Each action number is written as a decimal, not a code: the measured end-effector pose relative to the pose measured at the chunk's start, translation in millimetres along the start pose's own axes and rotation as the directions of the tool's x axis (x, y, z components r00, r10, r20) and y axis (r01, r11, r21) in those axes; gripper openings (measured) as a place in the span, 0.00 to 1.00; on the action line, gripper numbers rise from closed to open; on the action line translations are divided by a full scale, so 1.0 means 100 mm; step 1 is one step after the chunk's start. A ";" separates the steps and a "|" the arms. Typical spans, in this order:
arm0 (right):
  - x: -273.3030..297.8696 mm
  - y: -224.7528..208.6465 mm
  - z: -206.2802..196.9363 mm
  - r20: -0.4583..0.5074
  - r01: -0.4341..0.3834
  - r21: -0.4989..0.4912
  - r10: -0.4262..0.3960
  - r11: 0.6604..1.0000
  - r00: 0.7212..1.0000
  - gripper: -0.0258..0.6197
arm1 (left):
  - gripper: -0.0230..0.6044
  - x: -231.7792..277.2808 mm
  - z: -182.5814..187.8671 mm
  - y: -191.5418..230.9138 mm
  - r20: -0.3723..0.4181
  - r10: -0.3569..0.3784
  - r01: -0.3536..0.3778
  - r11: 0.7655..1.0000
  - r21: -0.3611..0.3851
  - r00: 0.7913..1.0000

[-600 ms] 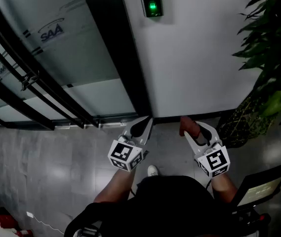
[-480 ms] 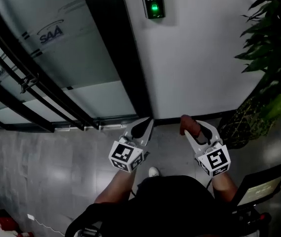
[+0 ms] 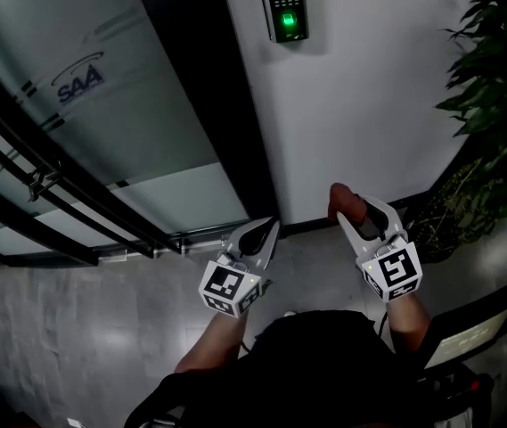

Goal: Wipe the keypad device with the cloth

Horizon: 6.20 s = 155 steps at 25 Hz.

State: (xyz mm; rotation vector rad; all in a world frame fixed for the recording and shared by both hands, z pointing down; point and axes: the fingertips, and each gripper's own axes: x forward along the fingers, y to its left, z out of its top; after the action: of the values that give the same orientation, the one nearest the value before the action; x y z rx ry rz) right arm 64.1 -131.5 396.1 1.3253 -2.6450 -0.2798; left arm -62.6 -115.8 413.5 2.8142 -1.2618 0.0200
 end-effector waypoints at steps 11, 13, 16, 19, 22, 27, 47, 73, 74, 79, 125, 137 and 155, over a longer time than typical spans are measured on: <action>0.56 -0.11 0.60 0.069 0.105 -0.122 -0.097 0.987 0.993 0.27 | 0.06 -0.17 -0.10 0.44 0.020 -0.049 0.050 0.999 -0.013 0.999; 0.69 -0.18 0.72 0.084 0.101 -0.138 -0.090 0.985 0.992 0.27 | 0.06 -0.22 -0.13 0.53 0.024 -0.029 0.030 0.999 -0.026 0.999; 0.85 -0.31 1.00 0.114 0.099 -0.159 -0.081 0.982 0.990 0.27 | 0.06 -0.30 -0.15 0.66 0.023 0.004 -0.003 0.999 -0.040 1.000; 1.00 -0.46 1.32 0.150 0.108 -0.239 -0.074 0.965 0.986 0.27 | 0.06 -0.35 -0.11 0.80 0.035 0.047 -0.046 0.998 -0.038 0.998; 1.14 -0.65 1.63 0.196 0.128 -0.333 -0.064 0.934 0.978 0.27 | 0.06 -0.39 -0.03 0.87 0.058 0.088 -0.086 0.996 -0.038 0.994; 1.47 -1.04 2.16 0.254 0.224 -0.469 -0.113 0.854 0.961 0.27 | 0.06 -0.41 -0.08 1.00 0.051 0.153 -0.151 0.988 -0.032 0.987; 2.52 -1.50 3.03 0.420 0.387 -0.513 -0.169 0.767 0.892 0.27 | 0.06 0.03 -0.04 1.13 0.013 0.208 -0.207 0.978 -0.029 0.978; 2.55 -1.78 2.89 0.406 0.433 -0.608 -0.207 0.666 0.890 0.27 | 0.06 0.27 0.02 1.10 0.019 0.172 -0.171 0.985 -0.010 0.985; 2.53 -1.79 2.88 0.406 0.433 -0.603 -0.210 0.670 0.890 0.27 | 0.06 0.28 0.02 1.10 0.019 0.170 -0.170 0.985 -0.009 0.985; 2.49 -1.89 2.84 0.404 0.441 -0.597 -0.224 0.670 0.887 0.27 | 0.06 0.31 0.03 1.08 0.019 0.162 -0.162 0.987 -0.007 0.987; 2.49 -1.39 2.17 0.316 0.328 -0.524 -0.179 0.786 0.932 0.27 | 0.06 0.34 -0.02 1.02 -0.006 0.150 -0.150 0.989 0.001 0.989; 2.76 -1.30 2.15 0.314 0.357 -0.642 -0.192 0.679 0.930 0.27 | 0.06 0.28 -0.04 1.07 -0.008 0.176 -0.176 0.984 -0.006 0.984; 2.55 -1.66 2.05 0.293 0.356 -0.599 -0.218 0.717 0.931 0.27 | 0.06 0.40 -0.02 1.02 -0.004 0.146 -0.146 0.989 -0.006 0.989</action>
State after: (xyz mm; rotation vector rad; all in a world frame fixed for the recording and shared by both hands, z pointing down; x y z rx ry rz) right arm -6.6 -415.5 174.3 1.4824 -2.1090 -1.3048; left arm -112.3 -212.9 422.0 2.7095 -1.4614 0.0271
